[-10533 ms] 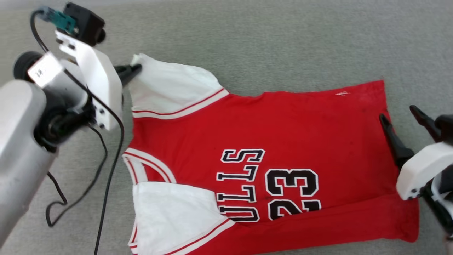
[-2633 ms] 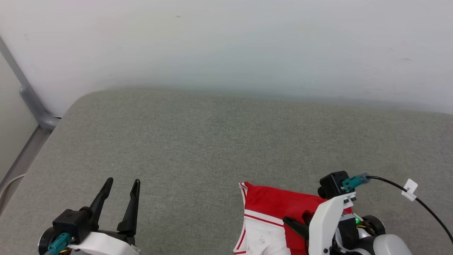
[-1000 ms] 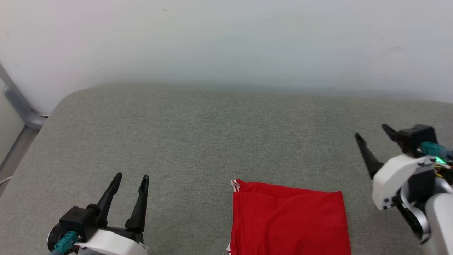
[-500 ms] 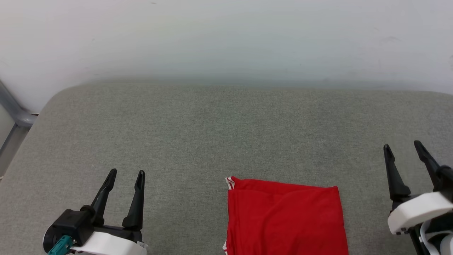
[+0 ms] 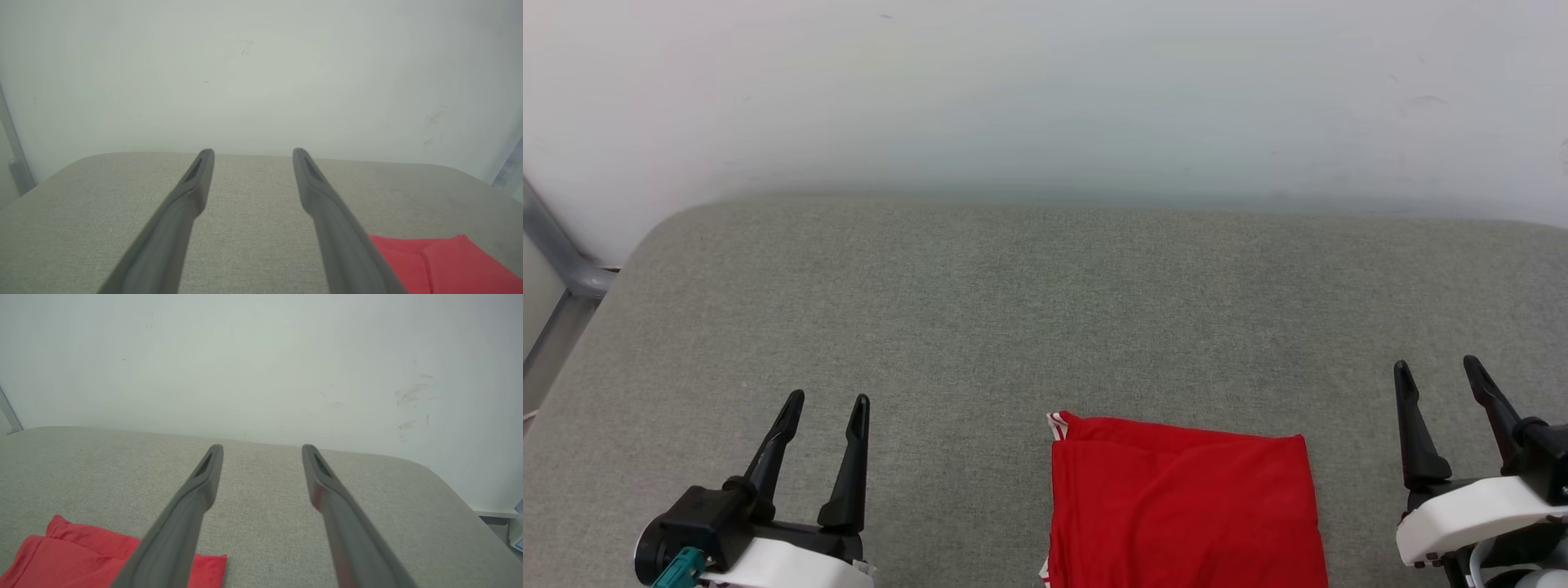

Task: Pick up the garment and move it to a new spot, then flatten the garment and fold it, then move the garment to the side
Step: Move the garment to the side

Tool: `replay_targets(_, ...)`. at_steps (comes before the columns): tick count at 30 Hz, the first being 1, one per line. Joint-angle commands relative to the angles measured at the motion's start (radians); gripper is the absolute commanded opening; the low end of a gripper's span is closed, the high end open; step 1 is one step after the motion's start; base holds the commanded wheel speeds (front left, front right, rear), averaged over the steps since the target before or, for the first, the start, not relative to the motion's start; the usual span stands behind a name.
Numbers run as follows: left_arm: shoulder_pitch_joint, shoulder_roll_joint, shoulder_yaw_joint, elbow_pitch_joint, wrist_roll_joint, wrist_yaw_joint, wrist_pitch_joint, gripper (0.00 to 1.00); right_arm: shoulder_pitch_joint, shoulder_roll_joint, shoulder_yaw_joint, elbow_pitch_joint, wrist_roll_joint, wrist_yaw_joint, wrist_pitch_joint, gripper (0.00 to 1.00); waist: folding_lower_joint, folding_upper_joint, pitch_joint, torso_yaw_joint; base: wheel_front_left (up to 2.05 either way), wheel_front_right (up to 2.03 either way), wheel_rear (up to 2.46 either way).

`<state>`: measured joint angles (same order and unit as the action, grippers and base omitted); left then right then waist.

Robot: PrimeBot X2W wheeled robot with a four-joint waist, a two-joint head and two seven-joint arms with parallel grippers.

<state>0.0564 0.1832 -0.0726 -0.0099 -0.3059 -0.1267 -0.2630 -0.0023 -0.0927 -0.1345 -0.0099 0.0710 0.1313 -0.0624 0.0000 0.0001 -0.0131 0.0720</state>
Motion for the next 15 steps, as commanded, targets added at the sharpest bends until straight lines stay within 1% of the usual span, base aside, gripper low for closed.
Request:
replay_targets(1, 0.012, -0.002, -0.004, -0.002, 0.000, -0.002, -0.002, 1.00, -0.007, 0.005, 0.002, -0.005, -0.004, -0.001, -0.001, 1.00, 0.0000, -0.0001, -0.002, 0.001, 0.00, 0.00, 0.00)
replay_targets(5, 0.015, -0.001, -0.014, 0.004, -0.001, -0.003, -0.002, 1.00, -0.002, -0.001, 0.008, -0.002, 0.004, -0.001, 0.025, 1.00, 0.0000, -0.0001, -0.001, 0.006, 0.00, 0.00, 0.00)
replay_targets(8, 0.015, -0.002, -0.020, 0.003, 0.000, -0.003, -0.002, 1.00, 0.007, -0.010, 0.019, 0.006, 0.003, -0.001, 0.088, 1.00, 0.0000, -0.0001, 0.004, 0.013, 0.00, 0.00, 0.00)
replay_targets(12, 0.016, -0.001, -0.020, 0.006, -0.002, -0.004, -0.002, 1.00, 0.017, -0.027, 0.067, -0.005, 0.043, -0.001, 0.253, 1.00, 0.0000, -0.0001, 0.021, 0.019, 0.00, 0.00, 0.00)
replay_targets(15, 0.007, 0.002, -0.026, 0.012, 0.002, -0.004, -0.002, 1.00, 0.017, -0.057, 0.093, -0.020, 0.066, -0.001, 0.426, 1.00, 0.0000, -0.0001, 0.039, 0.022, 0.00, 0.00, 0.00)
